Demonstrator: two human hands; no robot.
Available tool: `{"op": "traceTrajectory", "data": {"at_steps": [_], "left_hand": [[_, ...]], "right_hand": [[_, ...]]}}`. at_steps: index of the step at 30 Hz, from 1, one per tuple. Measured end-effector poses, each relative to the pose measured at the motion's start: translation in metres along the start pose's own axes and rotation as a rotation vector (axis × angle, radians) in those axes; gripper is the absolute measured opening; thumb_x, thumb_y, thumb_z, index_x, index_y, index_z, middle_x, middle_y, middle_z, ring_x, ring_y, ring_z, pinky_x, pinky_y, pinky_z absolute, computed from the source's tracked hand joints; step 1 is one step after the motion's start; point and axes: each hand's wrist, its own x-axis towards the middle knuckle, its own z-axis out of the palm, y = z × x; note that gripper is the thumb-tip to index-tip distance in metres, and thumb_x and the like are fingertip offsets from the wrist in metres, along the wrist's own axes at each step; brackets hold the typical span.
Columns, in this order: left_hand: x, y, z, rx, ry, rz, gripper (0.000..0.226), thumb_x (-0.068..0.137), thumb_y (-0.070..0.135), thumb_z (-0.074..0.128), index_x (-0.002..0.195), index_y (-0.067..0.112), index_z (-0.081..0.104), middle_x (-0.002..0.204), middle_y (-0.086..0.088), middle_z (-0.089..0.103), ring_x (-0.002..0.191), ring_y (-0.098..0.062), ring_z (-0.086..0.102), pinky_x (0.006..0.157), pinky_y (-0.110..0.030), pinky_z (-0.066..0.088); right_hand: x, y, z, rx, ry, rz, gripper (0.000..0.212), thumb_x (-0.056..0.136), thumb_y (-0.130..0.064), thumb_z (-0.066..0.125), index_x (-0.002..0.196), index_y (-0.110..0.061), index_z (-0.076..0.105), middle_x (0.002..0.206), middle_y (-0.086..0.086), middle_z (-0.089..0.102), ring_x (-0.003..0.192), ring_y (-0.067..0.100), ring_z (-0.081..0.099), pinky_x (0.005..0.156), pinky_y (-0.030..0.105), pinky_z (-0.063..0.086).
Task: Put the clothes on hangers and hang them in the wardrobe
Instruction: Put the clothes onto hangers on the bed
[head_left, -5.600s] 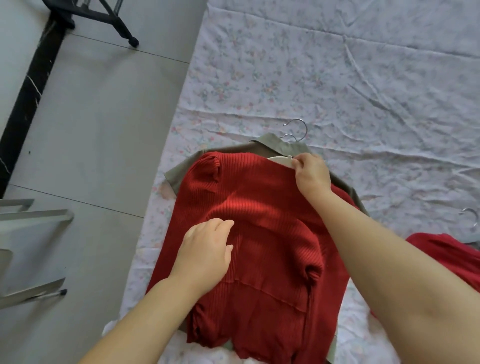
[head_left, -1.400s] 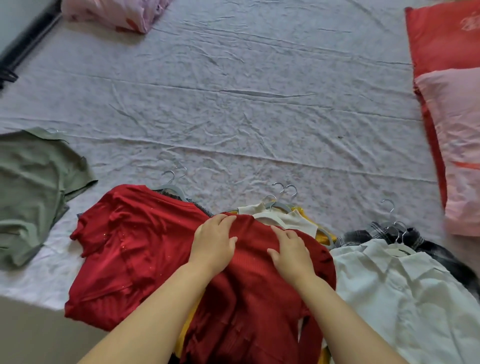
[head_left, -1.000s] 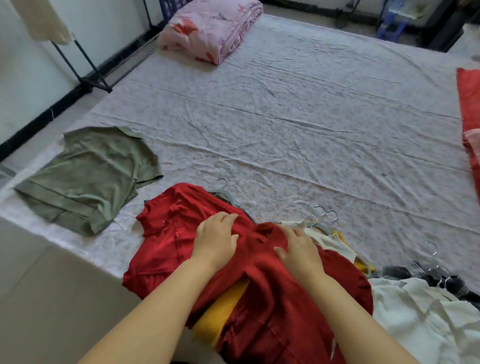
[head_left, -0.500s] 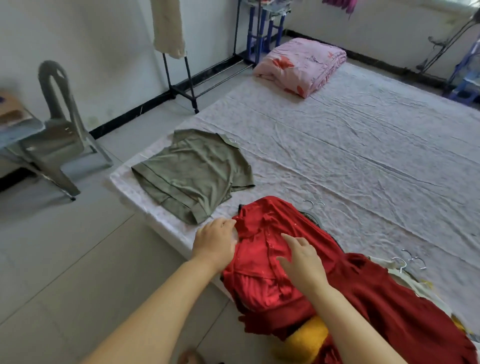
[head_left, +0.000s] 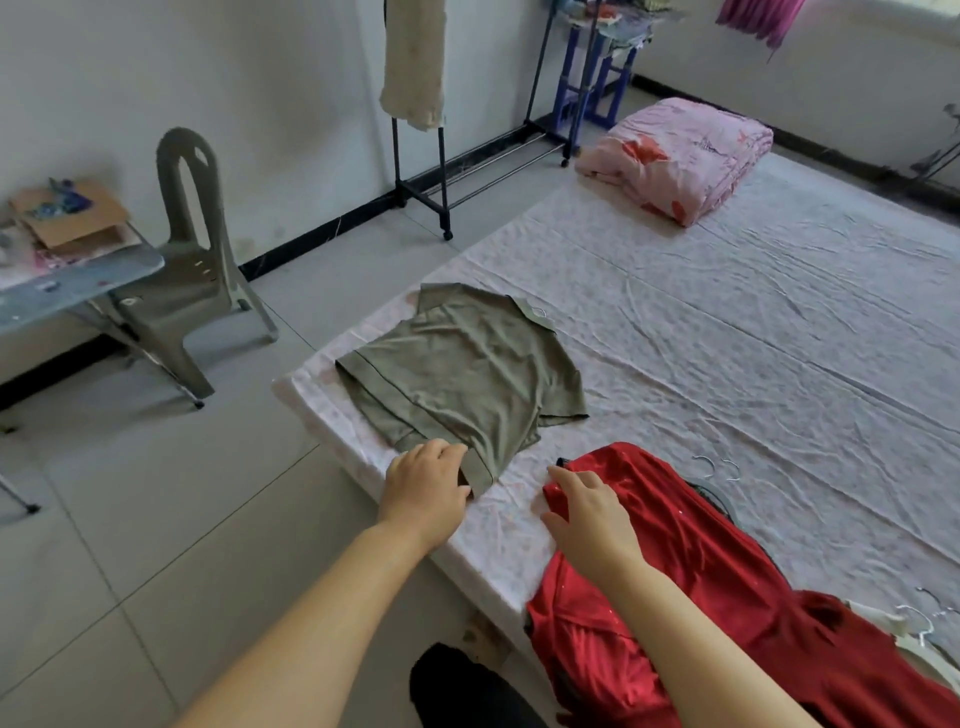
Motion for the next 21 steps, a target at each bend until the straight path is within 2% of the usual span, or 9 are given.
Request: {"op": "traceTrajectory", "data": {"at_steps": [11,21], "left_hand": [[0.118,0.002,-0.013,0.038,-0.113,0.141,0.044,0.091,0.031,0.047,0.133,0.021,0.039,0.131,0.002,0.044,0.122,-0.019,0.039,0.103,-0.032,0.023],[0.211,0.055,0.02,0.095,-0.297,0.531,0.046,0.09,0.033,0.05,0.134,0.023,0.039,0.129,0.006,0.045,0.12,-0.015,0.041,0.102,-0.029,0.027]], "right_hand": [[0.089,0.013,-0.013,0.059,0.006,0.182,0.058,0.088,-0.031,0.058,0.141,-0.025,0.035,0.135,0.004,0.044,0.122,0.025,0.043,0.098,0.035,0.039],[0.104,0.058,-0.025,0.134,0.105,0.556,0.059,0.087,-0.032,0.058,0.141,-0.025,0.036,0.133,0.003,0.044,0.119,0.025,0.045,0.098,0.035,0.038]]}}
